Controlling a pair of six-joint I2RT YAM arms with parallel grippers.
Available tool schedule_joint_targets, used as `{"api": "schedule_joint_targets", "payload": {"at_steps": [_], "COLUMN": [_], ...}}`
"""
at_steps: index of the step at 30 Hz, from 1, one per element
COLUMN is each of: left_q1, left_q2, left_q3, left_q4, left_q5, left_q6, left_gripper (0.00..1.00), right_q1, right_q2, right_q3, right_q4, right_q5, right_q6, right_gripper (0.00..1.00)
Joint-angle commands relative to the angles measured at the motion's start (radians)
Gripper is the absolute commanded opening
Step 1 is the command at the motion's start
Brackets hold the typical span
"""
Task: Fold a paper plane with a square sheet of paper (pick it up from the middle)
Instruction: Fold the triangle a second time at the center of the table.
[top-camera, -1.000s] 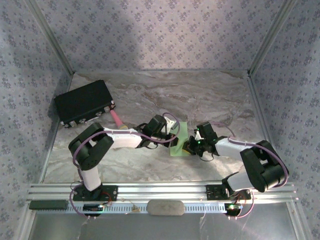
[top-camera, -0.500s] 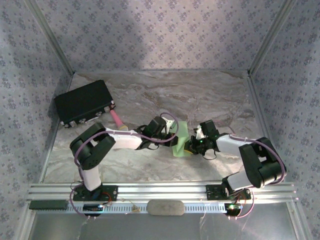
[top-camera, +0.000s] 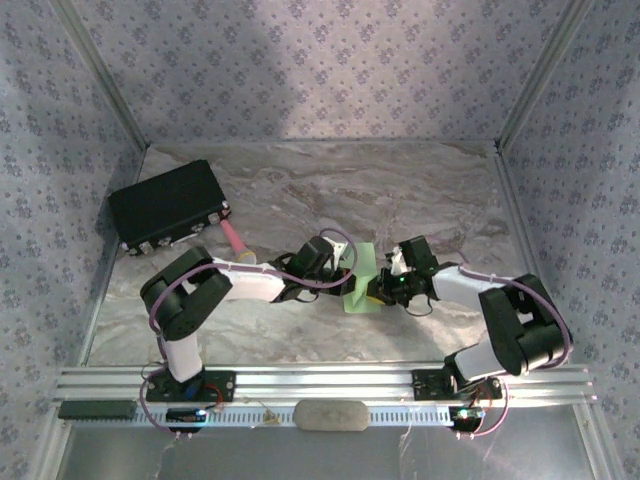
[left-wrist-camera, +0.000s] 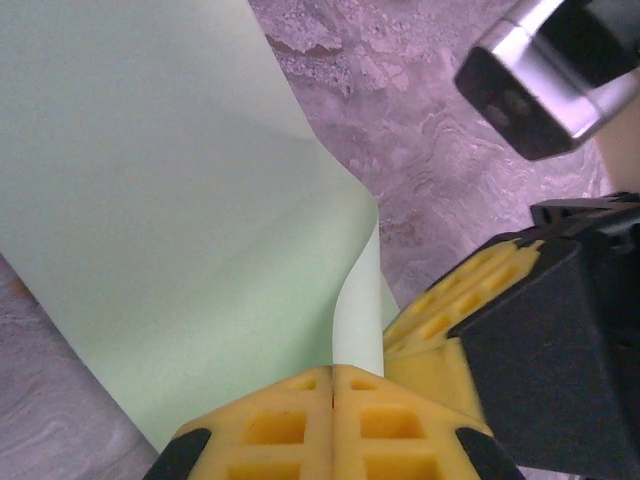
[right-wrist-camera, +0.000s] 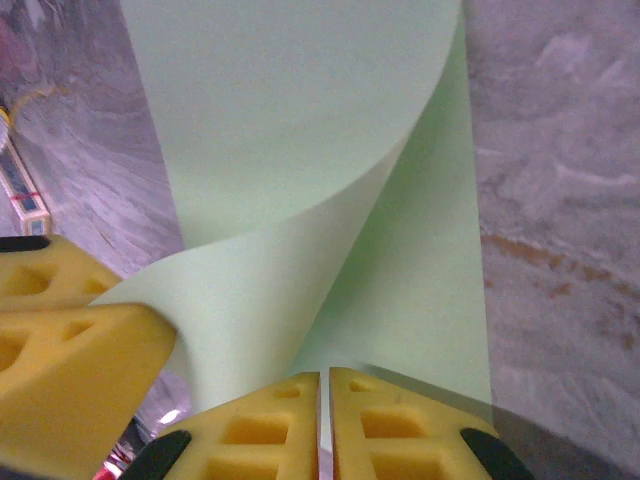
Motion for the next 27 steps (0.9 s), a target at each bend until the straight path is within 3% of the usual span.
{"api": "schedule_joint_targets", "payload": {"at_steps": [1,9,14,27], "left_q1": [-0.004,-0.004,0.002,0.038], "left_q2": [0.007,0.009,0.004,0.059], "left_q3": [-0.001,0.011,0.038,0.125], "left_q4": [0.019,-0.006,-0.074,-0.207], "left_q5": [-0.006,-0.002,-0.006,-0.003], "left_q6": [0.01,0.034,0.09,0.227], "left_gripper": [0.02,0.02,0.02,0.03], "right_q1": [0.02,0.068,0.068,0.059], "right_q2": [-0.048,-0.035,-0.019,-0.019], "right_q3": [-0.041,-0.123,-0.115,-0.108], "right_q4": [0.045,0.222,0.134,0.118], "right_q5": [0.056,0.124,0.159,0.126], "right_q6": [0.132,0.343,0.301,0.246], "right_gripper": [0.12,0.1,0.08,0.08]}}
